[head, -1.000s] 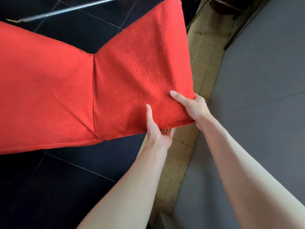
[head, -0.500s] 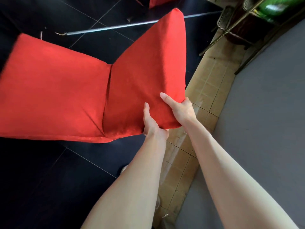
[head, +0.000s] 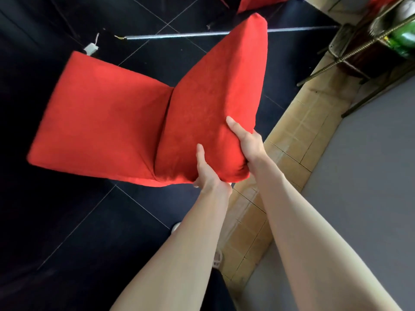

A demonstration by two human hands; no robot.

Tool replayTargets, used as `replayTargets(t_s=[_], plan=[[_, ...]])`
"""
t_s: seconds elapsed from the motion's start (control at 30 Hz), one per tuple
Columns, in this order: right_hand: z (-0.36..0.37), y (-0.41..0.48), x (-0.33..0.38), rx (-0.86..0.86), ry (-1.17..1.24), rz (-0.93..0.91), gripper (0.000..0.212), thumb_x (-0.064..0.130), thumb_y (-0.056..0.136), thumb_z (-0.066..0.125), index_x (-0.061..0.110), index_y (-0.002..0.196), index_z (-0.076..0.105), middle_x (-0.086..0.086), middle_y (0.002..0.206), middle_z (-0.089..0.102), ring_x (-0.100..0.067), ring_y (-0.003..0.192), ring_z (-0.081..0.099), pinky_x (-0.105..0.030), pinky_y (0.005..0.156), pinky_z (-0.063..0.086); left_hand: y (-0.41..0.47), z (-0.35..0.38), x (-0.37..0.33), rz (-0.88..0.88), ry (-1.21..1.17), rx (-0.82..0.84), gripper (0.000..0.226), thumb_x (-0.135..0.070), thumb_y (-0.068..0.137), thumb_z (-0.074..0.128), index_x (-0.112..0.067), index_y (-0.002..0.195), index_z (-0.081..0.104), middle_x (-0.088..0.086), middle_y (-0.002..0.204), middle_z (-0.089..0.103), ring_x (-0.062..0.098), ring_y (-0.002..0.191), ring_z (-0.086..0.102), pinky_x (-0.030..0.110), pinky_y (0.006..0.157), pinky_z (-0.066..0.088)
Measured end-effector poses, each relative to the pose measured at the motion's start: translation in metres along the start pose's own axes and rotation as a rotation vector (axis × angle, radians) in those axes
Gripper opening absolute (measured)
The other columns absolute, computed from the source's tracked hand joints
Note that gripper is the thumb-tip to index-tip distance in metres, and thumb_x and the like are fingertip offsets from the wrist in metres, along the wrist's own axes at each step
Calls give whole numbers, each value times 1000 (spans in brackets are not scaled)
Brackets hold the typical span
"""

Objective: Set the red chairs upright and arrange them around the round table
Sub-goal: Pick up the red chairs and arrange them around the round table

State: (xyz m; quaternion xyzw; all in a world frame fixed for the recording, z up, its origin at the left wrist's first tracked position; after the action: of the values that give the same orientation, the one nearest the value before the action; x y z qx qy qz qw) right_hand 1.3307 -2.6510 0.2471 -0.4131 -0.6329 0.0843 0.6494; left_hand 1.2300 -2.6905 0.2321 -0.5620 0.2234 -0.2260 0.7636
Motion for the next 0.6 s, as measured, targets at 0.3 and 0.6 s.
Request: replayTargets(t_s=[0.3, 0.6], plan=[[83, -30, 19, 112, -35, -26, 69, 60, 67, 80, 21, 121, 60, 3, 105, 72, -15, 92, 70, -35, 84, 58, -46, -6, -68, 186, -207, -142, 95, -37, 62, 89, -30, 137, 31, 6, 126, 55, 34, 96, 65, 54, 84, 54], [173, -51, 33, 169, -58, -52, 85, 68, 48, 79, 25, 118, 59, 4, 108, 71, -20, 98, 68, -40, 93, 54, -54, -32, -152, 204, -240, -150, 101, -42, 63, 88, -26, 144, 30, 8, 133, 51, 36, 107, 61, 54, 94, 51]])
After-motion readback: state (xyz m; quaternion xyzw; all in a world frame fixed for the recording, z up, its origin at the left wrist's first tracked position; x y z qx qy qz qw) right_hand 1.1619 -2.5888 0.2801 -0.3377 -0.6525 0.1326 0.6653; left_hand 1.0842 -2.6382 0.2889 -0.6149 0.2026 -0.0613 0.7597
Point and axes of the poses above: each hand's wrist, its own y-axis towards the middle knuckle, its own z-axis out of the palm, x = y × z, the point moved 3 cm from there along y, towards the middle knuckle
